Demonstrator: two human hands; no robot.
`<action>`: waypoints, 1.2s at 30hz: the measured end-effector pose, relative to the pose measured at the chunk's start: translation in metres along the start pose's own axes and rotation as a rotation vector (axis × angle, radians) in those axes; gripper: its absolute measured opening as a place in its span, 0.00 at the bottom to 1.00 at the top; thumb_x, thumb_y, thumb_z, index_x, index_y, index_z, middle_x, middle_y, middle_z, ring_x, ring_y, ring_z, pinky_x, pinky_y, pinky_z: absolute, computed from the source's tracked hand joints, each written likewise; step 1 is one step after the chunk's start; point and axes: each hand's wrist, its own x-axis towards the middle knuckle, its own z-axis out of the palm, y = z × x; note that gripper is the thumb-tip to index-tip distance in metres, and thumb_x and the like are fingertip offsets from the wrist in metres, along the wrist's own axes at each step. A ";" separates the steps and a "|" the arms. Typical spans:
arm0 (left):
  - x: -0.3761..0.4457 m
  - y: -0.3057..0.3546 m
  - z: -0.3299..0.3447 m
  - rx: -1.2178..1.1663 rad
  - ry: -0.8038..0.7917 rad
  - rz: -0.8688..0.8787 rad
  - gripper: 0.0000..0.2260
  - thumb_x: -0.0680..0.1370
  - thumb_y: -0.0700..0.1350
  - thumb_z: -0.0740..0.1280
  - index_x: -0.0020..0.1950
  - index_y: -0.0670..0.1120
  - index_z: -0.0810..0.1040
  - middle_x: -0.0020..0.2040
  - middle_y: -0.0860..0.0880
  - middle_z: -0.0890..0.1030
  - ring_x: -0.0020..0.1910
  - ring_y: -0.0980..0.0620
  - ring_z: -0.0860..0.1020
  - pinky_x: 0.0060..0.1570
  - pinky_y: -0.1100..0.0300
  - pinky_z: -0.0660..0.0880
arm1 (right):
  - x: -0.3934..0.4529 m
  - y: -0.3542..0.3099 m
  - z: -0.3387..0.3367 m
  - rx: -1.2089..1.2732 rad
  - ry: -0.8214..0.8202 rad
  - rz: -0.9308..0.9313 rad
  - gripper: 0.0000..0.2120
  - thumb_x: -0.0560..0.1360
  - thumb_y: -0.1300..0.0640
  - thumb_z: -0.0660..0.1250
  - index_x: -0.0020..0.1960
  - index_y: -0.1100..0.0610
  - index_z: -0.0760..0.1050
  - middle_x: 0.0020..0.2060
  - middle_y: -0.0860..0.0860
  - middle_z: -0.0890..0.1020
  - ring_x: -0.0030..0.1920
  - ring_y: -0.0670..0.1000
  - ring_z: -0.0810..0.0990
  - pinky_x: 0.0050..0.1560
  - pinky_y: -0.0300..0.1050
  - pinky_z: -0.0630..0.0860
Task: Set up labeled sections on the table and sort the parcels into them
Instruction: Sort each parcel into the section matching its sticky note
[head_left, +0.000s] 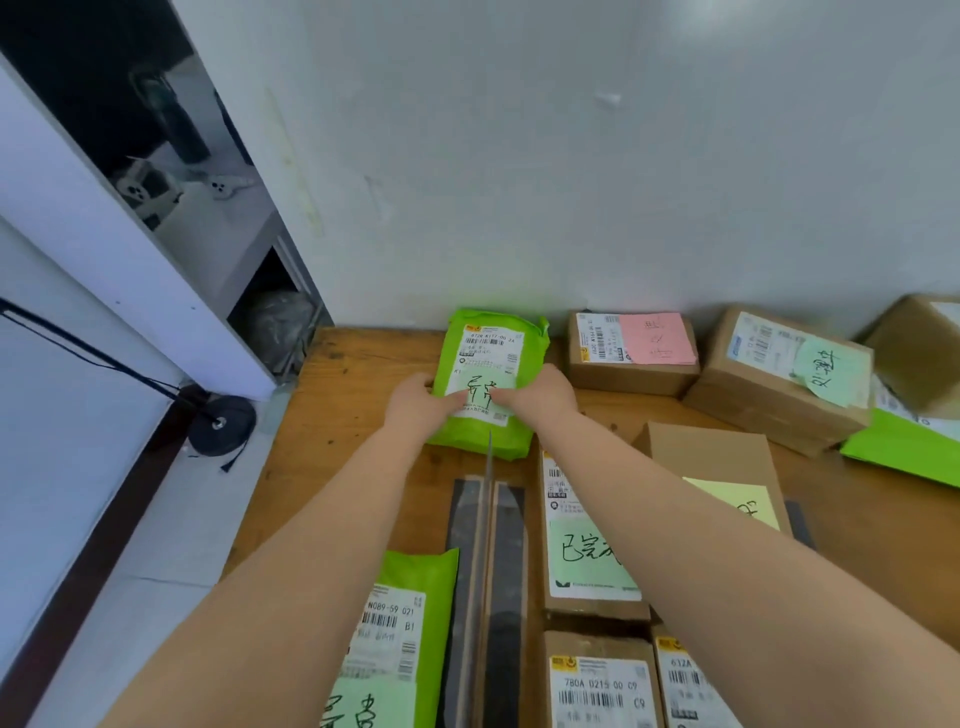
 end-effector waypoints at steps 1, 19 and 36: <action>-0.005 0.002 -0.003 -0.029 0.021 0.004 0.20 0.73 0.46 0.70 0.62 0.40 0.73 0.59 0.42 0.78 0.54 0.43 0.78 0.48 0.57 0.73 | -0.003 -0.003 -0.001 0.015 0.002 -0.024 0.20 0.69 0.56 0.73 0.59 0.60 0.76 0.57 0.56 0.81 0.56 0.55 0.80 0.53 0.45 0.76; -0.204 0.048 -0.118 -0.298 0.293 0.317 0.21 0.72 0.42 0.72 0.62 0.41 0.73 0.58 0.43 0.79 0.54 0.47 0.79 0.54 0.51 0.77 | -0.191 -0.078 -0.057 0.370 0.116 -0.460 0.17 0.68 0.57 0.74 0.50 0.50 0.69 0.43 0.43 0.77 0.40 0.42 0.76 0.36 0.32 0.71; -0.339 -0.052 -0.176 -0.341 0.333 0.252 0.20 0.70 0.44 0.73 0.60 0.43 0.74 0.47 0.52 0.78 0.46 0.52 0.78 0.43 0.60 0.75 | -0.345 -0.072 0.003 0.416 -0.053 -0.464 0.15 0.69 0.61 0.74 0.49 0.51 0.70 0.47 0.47 0.79 0.43 0.45 0.77 0.41 0.39 0.75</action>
